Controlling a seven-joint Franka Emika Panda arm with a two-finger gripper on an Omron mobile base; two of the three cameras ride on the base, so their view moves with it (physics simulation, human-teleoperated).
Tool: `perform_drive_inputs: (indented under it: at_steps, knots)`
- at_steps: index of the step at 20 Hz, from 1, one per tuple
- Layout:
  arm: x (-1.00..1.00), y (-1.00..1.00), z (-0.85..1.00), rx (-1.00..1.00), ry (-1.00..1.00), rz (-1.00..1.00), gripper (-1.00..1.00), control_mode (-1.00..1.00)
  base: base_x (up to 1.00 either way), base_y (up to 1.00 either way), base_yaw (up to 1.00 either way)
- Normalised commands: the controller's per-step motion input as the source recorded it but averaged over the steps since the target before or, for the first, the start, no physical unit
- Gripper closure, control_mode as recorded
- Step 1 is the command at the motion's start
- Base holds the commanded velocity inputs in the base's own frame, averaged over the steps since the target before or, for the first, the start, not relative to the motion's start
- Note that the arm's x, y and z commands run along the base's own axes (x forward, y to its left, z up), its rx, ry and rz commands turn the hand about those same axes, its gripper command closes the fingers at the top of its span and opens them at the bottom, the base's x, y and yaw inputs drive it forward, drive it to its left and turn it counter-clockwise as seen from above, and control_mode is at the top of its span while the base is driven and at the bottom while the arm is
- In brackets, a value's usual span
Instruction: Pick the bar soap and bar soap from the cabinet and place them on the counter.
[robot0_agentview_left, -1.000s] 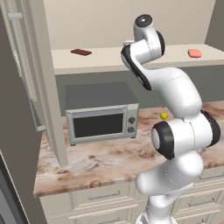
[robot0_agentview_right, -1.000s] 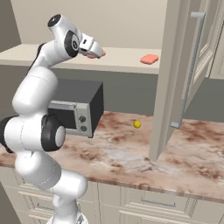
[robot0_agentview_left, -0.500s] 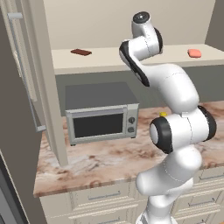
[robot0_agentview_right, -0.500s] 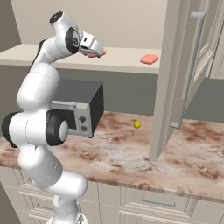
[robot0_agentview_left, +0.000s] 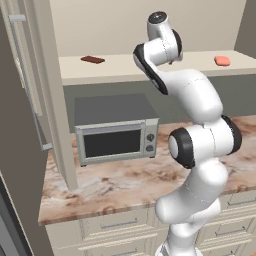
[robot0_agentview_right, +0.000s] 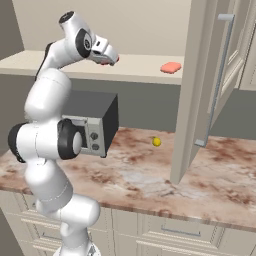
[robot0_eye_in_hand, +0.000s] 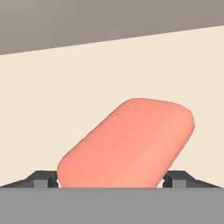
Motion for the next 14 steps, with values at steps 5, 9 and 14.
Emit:
perform_drive_inputs:
  at_steps: [5, 9, 14]
  knots:
    - [0.16, 0.0, 0.0, 0.0, 0.0, 0.0, 1.0, -1.0, 0.0, 0.0, 0.0]
    - [0.04, 0.0, 0.0, 0.0, 0.0, 0.0, 1.0, -1.0, 0.0, 0.0, 0.0]
    - [-0.12, -0.01, 0.01, 0.0, 0.0, 0.0, 1.0, -1.0, 0.0, 0.0, 0.0]
